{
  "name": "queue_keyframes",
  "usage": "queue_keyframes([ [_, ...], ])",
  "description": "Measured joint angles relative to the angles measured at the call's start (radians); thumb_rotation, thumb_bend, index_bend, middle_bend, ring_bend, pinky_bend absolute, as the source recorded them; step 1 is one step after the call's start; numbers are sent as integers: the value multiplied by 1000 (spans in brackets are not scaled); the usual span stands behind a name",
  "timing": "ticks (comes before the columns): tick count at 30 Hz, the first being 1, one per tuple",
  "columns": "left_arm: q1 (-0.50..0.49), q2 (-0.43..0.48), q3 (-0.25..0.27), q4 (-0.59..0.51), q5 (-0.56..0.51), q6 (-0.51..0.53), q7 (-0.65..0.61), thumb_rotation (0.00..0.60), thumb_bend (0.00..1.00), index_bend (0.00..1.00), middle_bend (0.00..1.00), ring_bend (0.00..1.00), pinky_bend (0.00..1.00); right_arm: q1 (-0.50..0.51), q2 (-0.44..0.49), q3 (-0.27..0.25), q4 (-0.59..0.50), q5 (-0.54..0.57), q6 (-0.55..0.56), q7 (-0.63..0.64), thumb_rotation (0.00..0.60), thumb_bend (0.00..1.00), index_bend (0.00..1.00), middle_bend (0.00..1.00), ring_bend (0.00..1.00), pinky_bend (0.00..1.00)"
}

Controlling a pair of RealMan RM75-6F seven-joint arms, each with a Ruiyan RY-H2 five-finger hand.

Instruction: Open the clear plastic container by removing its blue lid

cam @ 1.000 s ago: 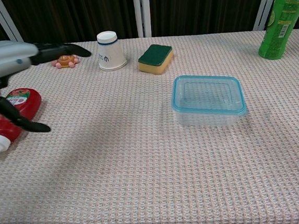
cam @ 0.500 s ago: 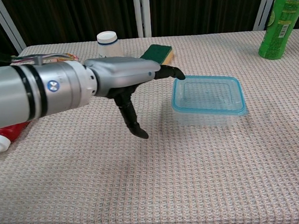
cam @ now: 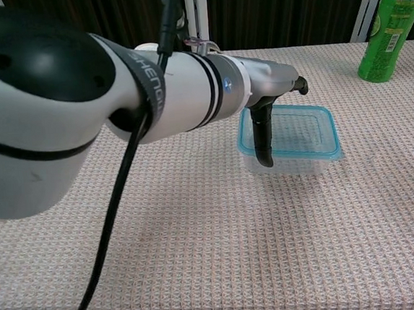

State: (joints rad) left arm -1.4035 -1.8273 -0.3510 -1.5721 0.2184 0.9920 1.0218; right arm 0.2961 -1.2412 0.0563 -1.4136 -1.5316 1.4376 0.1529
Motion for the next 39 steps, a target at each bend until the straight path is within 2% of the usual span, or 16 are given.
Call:
queue_keyframes([
  [8, -51, 0, -22, 48, -166, 13, 41, 600, 0, 0, 0, 0, 0, -12, -4, 1, 18, -3, -3, 22, 600, 0, 0, 0, 0, 0],
  [21, -96, -4, -19, 109, -289, -33, 64, 600, 0, 1, 8, 0, 0, -26, -15, 0, 35, -7, -13, 39, 600, 0, 0, 0, 0, 0],
  [24, -103, -9, -20, 128, -301, -45, 61, 600, 0, 77, 110, 51, 50, -28, -16, -2, 35, -12, -13, 41, 600, 0, 0, 0, 0, 0],
  [27, -103, -20, -20, 142, -279, -44, 37, 600, 0, 208, 252, 180, 139, -29, -22, -6, 35, -28, -7, 49, 600, 0, 0, 0, 0, 0],
  [30, -94, -21, -11, 145, -252, -33, 17, 600, 0, 256, 316, 227, 200, -26, -32, -19, 33, -68, 1, 70, 600, 0, 0, 71, 3, 86],
  [34, -72, 8, 10, 109, -230, -9, 7, 600, 0, 257, 333, 228, 205, -6, -57, -47, 27, -155, 3, 88, 600, 0, 6, 204, 81, 246],
  [39, -19, 73, 47, 33, -205, 30, -17, 600, 0, 257, 333, 228, 204, 67, -137, -64, 22, -245, -45, 73, 600, 0, 143, 286, 116, 281],
])
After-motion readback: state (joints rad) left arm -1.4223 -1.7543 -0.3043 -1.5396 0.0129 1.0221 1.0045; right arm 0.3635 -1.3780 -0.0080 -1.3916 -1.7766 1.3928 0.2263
